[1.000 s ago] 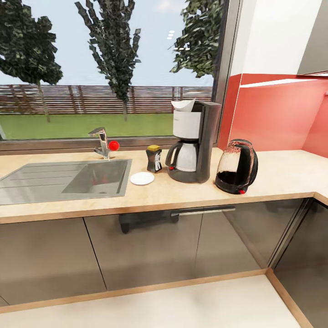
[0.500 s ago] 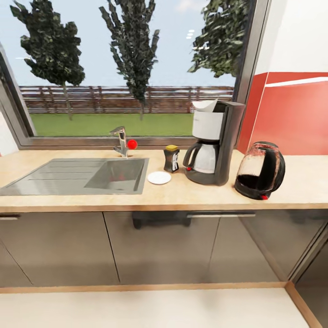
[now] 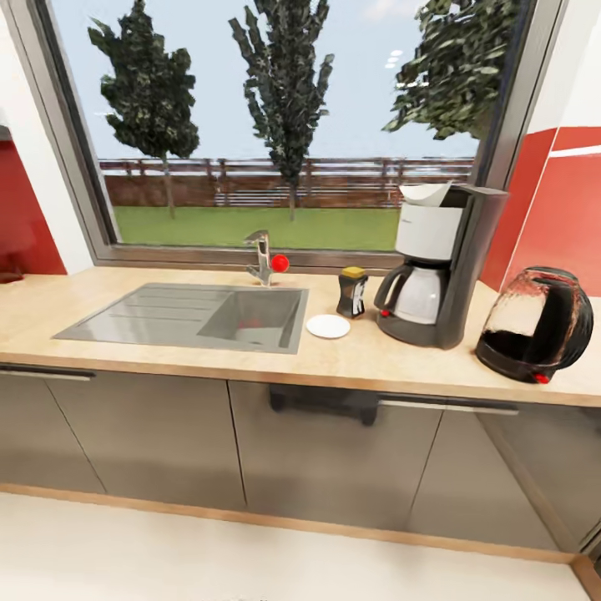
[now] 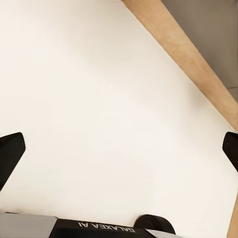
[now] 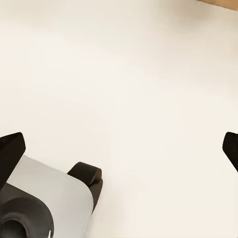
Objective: Set up a coffee station on the kitchen countertop: keep the coffee maker on the countertop, move the bottle of coffee from the kitchen shelf to the counter next to the coffee maker, place a paper coffee filter on top of the coffee maker, put the saucer next to the coffee maker with the coffee cup on the saucer, and place the electric kettle next to the coffee maker.
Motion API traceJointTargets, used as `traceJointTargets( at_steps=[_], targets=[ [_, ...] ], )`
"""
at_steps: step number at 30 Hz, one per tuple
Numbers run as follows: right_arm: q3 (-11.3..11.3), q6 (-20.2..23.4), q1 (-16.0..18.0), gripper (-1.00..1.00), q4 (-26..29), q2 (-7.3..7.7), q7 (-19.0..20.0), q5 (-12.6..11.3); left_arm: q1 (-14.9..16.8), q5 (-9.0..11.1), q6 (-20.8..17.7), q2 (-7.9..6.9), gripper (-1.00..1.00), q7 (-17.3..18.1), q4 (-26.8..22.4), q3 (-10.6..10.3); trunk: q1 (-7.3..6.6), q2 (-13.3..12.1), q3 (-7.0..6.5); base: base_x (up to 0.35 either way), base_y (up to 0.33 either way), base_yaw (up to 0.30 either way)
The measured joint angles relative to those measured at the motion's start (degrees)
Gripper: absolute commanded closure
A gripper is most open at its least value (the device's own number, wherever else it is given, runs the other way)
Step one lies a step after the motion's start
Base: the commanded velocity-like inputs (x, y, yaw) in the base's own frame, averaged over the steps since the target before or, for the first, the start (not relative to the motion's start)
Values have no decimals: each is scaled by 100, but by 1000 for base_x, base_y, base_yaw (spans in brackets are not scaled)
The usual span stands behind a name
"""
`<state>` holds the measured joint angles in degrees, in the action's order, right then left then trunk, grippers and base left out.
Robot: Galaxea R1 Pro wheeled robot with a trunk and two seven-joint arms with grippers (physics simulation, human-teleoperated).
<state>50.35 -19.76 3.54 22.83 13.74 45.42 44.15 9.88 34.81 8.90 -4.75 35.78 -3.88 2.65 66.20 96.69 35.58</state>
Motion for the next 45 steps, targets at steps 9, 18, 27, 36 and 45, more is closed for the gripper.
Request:
traceJointTargets(
  at_steps=[9, 18, 27, 36, 45],
  targets=[
    [-3, 0, 0, -100, 0, 0, -1, 0, 0, 0, 0, 0, -100, -3, 0, 1, 0, 0, 0, 0, 0, 269],
    [-3, 0, 0, -100, 0, 0, -5, 0, 0, 0, 0, 0, -100, 0, 0, -1, 0, 0, 0, 1, 0, 266],
    [-11, 6, 0, -100, -1, 0, 2, 4, 0, 0, 1, 0, -100, -3, 1, 1, -2, 0, 0, 143, 95, 101],
    [-17, 9, 0, -100, 0, 0, 0, 8, 0, 0, 0, 0, -100, -3, 0, -1, 0, 0, 14, 47, 33, 216],
    [-16, 7, 0, -100, 0, 0, 0, 9, 1, 0, 0, 0, -100, -3, 0, 2, 0, 0, 32, 4, 3, 262]
  ],
)
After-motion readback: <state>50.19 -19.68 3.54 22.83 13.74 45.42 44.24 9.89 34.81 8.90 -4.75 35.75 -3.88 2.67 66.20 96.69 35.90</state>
